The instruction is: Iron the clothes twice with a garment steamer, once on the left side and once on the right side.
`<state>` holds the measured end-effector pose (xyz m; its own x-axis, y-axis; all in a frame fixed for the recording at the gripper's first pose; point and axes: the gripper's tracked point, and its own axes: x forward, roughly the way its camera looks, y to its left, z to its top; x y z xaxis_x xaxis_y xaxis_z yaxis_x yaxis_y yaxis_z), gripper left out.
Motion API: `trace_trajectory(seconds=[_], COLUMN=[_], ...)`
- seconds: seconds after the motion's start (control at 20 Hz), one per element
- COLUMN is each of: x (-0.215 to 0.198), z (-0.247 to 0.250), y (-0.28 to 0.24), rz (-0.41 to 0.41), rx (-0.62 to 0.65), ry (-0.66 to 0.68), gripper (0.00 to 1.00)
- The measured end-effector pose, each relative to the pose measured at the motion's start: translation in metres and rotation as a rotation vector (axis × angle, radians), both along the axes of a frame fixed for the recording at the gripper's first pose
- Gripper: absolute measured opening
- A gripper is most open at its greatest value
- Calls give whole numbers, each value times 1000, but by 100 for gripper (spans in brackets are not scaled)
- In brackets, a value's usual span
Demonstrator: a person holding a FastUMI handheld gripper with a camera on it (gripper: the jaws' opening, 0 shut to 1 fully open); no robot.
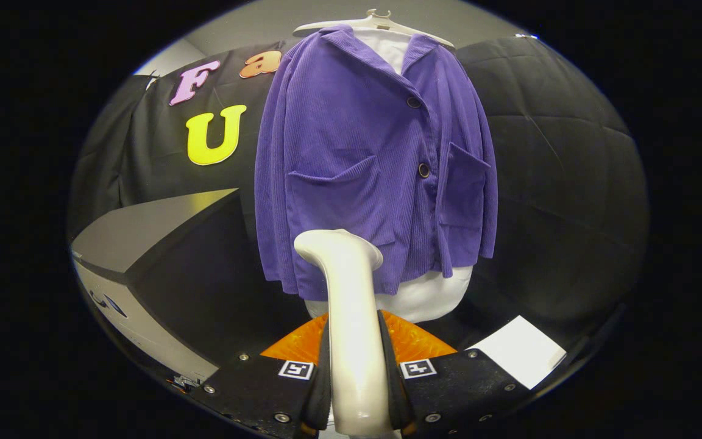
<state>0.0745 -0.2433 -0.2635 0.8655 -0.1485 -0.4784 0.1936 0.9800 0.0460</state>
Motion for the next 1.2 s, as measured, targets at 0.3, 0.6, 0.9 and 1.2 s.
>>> trace_trajectory(seconds=[0.3,0.6,0.9,1.2], x=[-38,-69,-84,-58], z=[14,59,112,176], y=[-10,-37,-77,-114], rz=[-11,5,-13,-36], rx=[16,27,58,67], ry=[8,-49,-125,-223], gripper=[37,37,37,37])
